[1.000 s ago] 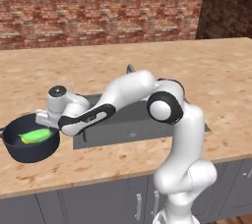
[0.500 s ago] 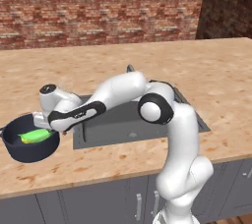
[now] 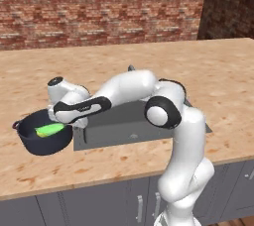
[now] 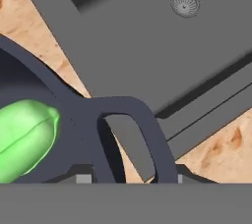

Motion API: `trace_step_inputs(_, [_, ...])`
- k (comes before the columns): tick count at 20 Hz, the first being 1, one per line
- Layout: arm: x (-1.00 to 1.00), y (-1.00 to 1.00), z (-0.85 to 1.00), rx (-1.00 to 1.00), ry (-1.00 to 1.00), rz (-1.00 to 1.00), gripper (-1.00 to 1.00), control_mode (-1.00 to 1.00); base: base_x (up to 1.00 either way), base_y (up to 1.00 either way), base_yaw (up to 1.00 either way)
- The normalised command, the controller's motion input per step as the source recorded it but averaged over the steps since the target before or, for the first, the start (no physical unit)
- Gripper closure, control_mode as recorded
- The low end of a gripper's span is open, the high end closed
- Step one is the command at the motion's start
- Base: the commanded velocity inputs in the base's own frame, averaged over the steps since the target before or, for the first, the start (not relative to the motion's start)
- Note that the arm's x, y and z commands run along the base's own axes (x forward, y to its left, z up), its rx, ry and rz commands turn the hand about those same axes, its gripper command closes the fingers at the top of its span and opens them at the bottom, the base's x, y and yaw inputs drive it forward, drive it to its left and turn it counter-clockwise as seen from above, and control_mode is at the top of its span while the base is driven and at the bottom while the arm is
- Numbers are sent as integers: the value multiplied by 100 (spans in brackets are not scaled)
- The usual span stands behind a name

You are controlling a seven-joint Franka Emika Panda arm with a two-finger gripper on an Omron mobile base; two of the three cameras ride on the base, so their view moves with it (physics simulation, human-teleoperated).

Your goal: Dump the corn from the pot into the sink. Then turn on the water and wash the corn. Then turn off the water and put the corn back in the pot.

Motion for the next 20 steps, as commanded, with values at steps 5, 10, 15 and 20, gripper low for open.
trace_step_inputs(5, [-3, -94, 39, 13, 0, -44, 100, -100, 0, 0, 0])
trace_step_inputs(10, [-5, -55, 58, 28, 0, -43, 100, -100, 0, 0, 0])
trace_step_inputs(15, [10, -9, 46, 32, 0, -37, 100, -100, 0, 0, 0])
trace_step_inputs(20, [45, 0, 30, 42, 0, -33, 100, -100, 0, 0, 0])
